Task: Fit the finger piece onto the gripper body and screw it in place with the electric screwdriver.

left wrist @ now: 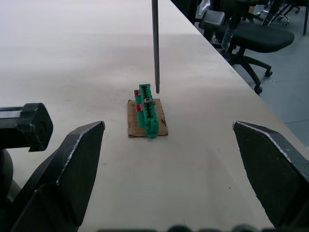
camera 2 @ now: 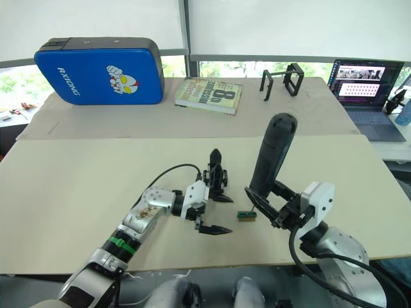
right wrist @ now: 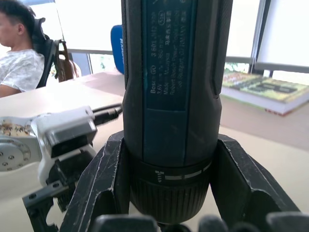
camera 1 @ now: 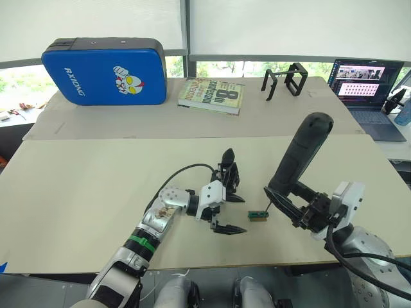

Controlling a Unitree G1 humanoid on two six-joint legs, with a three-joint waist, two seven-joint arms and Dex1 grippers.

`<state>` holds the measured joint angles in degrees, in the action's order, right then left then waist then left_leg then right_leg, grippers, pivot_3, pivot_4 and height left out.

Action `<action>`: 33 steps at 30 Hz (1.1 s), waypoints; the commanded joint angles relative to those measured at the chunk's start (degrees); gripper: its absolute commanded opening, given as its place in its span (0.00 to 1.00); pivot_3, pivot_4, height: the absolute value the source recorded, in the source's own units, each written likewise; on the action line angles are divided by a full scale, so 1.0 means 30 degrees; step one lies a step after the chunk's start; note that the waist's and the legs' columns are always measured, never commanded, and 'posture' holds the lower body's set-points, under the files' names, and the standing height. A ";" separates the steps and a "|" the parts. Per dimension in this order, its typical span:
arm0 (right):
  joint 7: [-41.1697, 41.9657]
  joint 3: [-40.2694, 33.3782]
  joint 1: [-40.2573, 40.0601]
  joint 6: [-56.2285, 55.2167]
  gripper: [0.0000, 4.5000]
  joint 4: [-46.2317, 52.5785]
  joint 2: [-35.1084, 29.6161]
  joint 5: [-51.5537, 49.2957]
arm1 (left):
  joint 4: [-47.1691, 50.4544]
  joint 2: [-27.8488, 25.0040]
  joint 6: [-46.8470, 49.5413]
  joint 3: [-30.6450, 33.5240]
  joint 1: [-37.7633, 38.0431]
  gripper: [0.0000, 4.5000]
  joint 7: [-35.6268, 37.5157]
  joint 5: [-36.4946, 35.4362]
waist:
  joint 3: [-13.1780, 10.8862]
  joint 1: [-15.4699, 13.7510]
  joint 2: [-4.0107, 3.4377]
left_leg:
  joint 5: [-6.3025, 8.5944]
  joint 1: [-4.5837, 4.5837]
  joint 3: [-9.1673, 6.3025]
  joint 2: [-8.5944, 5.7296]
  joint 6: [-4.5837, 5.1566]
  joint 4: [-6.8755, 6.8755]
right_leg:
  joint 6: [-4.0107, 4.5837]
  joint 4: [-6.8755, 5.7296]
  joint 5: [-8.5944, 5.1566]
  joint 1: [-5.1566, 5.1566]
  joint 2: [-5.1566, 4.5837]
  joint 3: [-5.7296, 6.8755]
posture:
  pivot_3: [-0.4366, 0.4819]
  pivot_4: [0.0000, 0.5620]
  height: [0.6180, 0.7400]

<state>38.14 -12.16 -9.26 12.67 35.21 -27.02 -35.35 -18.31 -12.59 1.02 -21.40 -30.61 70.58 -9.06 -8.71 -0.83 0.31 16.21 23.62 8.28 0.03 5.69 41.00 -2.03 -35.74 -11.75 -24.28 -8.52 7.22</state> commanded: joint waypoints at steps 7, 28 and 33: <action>-0.0500 -0.0119 0.0843 0.0071 0.42 0.0930 -0.0322 -0.0429 | 0.0171 0.0127 -0.0508 -0.0034 -0.0226 1.00 -0.0005 0.0039 | 0.0000 -0.0012 0.0000 | 0.0000 0.0000 0.0001 -0.0001 0.0000 0.0000 | 0.0000 0.0000 0.0000 0.0000 0.0000 0.0000 | 0.48 0.27 1.00; -0.0260 0.0253 0.0579 -0.0237 0.42 0.0420 -0.0232 -0.0028 | 0.0259 0.0124 -0.0431 0.0017 -0.0288 1.00 -0.0035 -0.0009 | 0.0000 -0.0003 0.0000 | 0.0000 0.0000 0.0002 -0.0002 0.0000 0.0000 | 0.0000 0.0000 0.0000 0.0002 0.0000 0.0002 | 0.48 0.27 1.00; -0.0264 0.0316 0.0616 -0.0361 0.42 0.0288 -0.0213 0.0051 | 0.0289 0.0115 -0.0410 -0.0003 -0.0261 1.00 -0.0015 -0.0018 | 0.0000 0.0000 0.0000 | 0.0000 0.0000 0.0002 -0.0002 0.0000 0.0000 | 0.0000 -0.0001 0.0000 0.0002 0.0000 0.0003 | 0.48 0.27 1.00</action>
<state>37.17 -10.16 -7.96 13.14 34.19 -27.73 -34.61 -18.59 -12.52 0.91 -21.41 -30.62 70.51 -9.06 -8.71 -0.83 0.31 16.21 23.63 8.28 0.03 5.69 41.00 -2.03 -35.74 -11.75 -24.28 -8.52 7.22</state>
